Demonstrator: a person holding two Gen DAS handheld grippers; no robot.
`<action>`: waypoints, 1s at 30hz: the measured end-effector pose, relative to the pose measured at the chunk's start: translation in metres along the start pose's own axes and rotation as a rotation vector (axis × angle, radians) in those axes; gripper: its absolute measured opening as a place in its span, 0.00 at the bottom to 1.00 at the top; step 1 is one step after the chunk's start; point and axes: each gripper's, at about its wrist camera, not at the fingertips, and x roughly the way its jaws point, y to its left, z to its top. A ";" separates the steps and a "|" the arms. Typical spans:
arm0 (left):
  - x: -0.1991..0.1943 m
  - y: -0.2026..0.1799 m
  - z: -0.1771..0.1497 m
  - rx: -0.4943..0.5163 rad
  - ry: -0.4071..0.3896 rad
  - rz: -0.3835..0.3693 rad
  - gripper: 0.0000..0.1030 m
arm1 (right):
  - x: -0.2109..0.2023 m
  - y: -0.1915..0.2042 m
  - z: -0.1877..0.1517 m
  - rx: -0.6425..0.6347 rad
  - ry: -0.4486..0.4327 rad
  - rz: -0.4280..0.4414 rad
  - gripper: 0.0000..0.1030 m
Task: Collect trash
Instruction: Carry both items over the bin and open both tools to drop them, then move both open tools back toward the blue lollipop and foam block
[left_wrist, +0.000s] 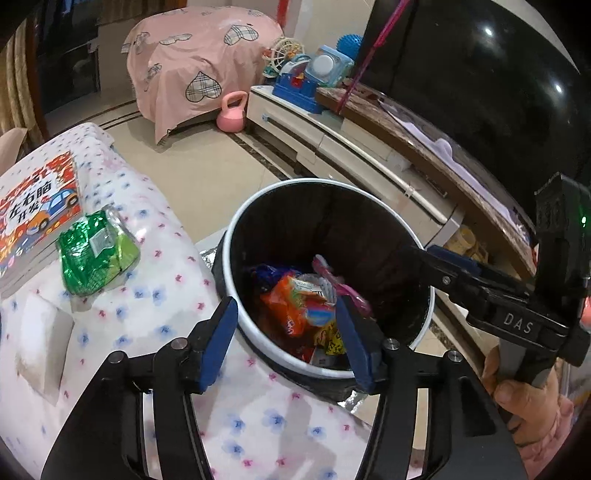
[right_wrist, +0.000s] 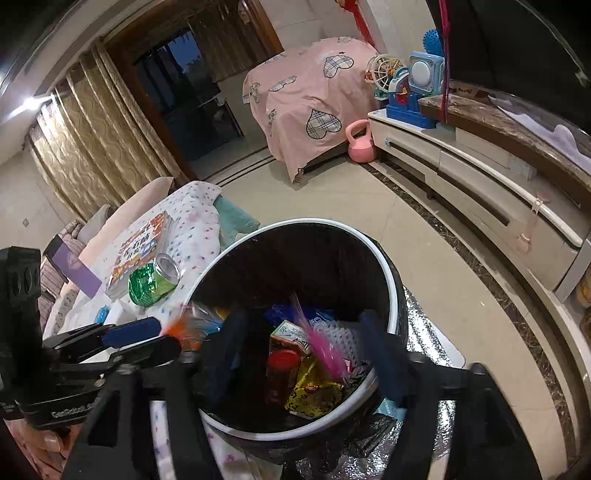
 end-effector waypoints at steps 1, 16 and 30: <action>-0.002 0.002 -0.001 -0.005 -0.003 0.001 0.55 | -0.001 0.000 -0.001 0.006 -0.004 0.006 0.75; -0.063 0.068 -0.077 -0.139 -0.078 0.093 0.62 | -0.026 0.043 -0.044 0.041 -0.042 0.088 0.95; -0.118 0.162 -0.141 -0.296 -0.113 0.201 0.62 | -0.001 0.133 -0.087 -0.029 0.046 0.193 0.95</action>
